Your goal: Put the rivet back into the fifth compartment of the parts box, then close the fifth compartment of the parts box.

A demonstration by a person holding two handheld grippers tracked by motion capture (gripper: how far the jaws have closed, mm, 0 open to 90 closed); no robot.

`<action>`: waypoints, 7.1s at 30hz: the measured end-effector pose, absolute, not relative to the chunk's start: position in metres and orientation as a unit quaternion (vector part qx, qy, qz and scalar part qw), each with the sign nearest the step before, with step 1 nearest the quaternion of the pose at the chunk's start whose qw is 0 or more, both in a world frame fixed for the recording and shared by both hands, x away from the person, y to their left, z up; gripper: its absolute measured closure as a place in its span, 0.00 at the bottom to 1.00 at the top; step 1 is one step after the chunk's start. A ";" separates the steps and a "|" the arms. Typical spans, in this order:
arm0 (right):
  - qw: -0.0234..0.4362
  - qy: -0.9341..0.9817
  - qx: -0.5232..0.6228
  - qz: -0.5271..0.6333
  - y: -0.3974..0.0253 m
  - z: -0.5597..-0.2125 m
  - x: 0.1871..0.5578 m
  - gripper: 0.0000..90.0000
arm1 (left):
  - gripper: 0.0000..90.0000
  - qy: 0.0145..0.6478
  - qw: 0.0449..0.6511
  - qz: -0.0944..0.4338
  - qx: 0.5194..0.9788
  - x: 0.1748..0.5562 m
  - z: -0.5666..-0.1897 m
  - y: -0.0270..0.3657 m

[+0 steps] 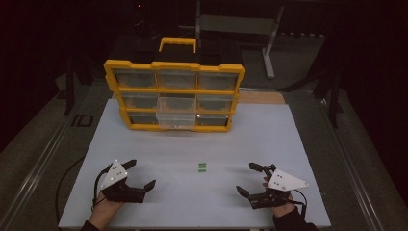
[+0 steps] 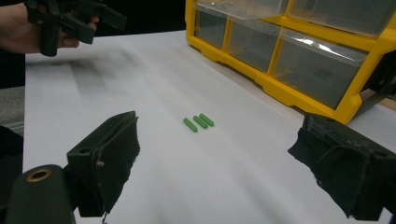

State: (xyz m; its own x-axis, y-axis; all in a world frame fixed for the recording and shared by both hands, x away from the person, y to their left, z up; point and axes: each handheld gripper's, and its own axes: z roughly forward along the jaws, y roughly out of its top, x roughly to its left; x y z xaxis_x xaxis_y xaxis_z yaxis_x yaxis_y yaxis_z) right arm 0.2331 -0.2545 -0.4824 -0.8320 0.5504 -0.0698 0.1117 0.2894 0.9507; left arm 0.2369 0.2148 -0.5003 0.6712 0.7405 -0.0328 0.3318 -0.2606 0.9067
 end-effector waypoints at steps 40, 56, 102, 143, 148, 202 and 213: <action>0.223 0.763 0.229 0.562 -0.240 -0.445 0.227 0.12 | 0.00 0.357 0.524 0.200 0.747 0.236 -0.503 0.219; 0.208 0.774 0.212 0.560 -0.172 -0.416 0.243 0.10 | 0.00 0.355 0.533 0.198 0.742 0.234 -0.502 0.220; 0.247 0.778 0.278 0.507 -0.079 -0.444 0.311 0.77 | 0.00 0.347 0.540 0.198 0.741 0.233 -0.501 0.220; 0.280 0.759 0.339 0.480 -0.055 -0.431 0.356 1.00 | 0.00 0.345 0.545 0.196 0.739 0.232 -0.501 0.221; 0.272 0.758 0.345 0.482 -0.055 -0.430 0.361 1.00 | 0.00 0.344 0.545 0.195 0.739 0.232 -0.501 0.221; 0.287 0.753 0.376 0.458 -0.050 -0.424 0.425 1.00 | 0.00 0.340 0.545 0.198 0.741 0.232 -0.501 0.221; 0.253 0.755 0.376 0.474 -0.054 -0.416 0.416 0.62 | 0.00 0.338 0.544 0.199 0.742 0.232 -0.501 0.220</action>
